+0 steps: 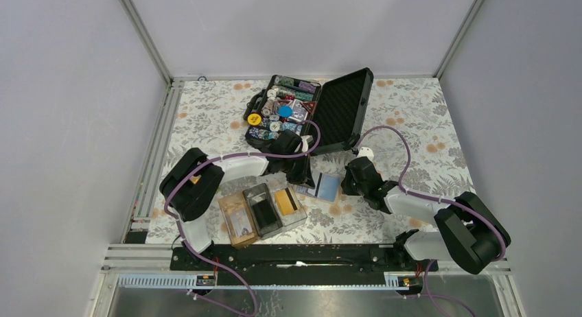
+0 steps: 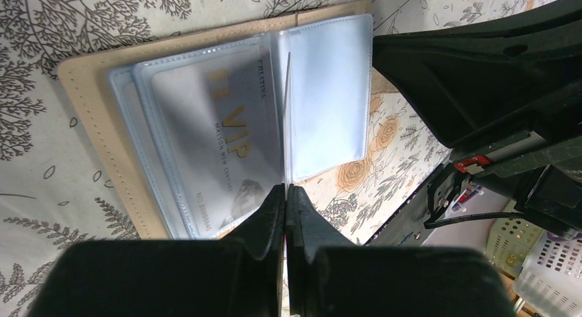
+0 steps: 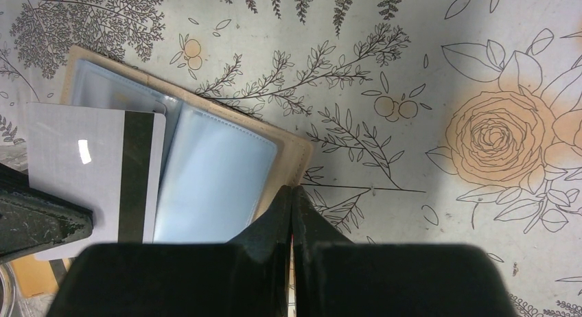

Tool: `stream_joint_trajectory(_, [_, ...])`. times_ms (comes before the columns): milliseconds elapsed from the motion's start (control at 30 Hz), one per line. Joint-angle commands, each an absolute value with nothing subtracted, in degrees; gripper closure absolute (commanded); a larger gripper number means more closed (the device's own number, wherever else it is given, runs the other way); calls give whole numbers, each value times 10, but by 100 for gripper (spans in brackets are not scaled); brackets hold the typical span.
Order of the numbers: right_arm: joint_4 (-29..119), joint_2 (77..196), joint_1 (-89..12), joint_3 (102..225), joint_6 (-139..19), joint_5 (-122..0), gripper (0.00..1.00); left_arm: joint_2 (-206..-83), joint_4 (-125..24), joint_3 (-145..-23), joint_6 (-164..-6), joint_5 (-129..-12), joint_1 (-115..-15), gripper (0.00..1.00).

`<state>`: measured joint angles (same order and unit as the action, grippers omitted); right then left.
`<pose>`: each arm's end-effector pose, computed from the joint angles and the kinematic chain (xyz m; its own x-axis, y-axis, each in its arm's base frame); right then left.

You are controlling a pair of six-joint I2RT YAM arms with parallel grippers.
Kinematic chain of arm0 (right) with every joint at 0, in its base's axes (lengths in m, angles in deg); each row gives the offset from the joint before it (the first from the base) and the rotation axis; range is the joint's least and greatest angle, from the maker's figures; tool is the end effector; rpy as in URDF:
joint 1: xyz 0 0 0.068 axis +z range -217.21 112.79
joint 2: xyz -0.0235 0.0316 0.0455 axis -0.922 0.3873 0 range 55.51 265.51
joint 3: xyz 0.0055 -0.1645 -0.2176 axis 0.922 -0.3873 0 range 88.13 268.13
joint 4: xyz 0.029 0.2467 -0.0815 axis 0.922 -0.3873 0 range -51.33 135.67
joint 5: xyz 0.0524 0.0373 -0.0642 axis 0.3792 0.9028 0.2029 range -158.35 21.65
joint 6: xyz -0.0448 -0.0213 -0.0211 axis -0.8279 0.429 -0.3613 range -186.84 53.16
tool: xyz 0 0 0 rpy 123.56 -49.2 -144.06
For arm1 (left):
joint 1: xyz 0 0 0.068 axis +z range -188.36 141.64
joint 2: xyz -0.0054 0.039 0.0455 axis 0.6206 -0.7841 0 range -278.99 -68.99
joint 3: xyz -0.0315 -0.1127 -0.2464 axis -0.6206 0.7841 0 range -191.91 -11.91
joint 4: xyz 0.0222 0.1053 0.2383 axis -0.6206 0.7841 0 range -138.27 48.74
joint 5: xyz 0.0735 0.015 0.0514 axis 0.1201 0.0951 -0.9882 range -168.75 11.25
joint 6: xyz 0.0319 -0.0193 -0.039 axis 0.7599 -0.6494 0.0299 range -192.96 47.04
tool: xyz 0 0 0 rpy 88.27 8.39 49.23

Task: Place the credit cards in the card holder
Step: Insert the credit card into the card holder.

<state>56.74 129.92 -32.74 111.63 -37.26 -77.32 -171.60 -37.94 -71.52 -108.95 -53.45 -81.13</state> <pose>0.1960 0.1279 0.1457 -0.6866 0.1201 -0.7171 -0.1397 0.9461 0.2922 0.2548 -0.2564 0.1627 -0.9473 0.1525 -0.2819 0.3024 0.7168 -0.6283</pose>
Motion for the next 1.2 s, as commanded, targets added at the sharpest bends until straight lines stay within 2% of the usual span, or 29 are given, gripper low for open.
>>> stream_joint_trajectory(0, [570, 1304, -330, 1132, -386, -771, 100, -1719, -393, -717, -1078, -527, -803, 100])
stream_joint_trajectory(1167, [567, 1327, -330, 1141, -385, -763, 100, -1752, -457, -688, -1140, -500, -804, 100])
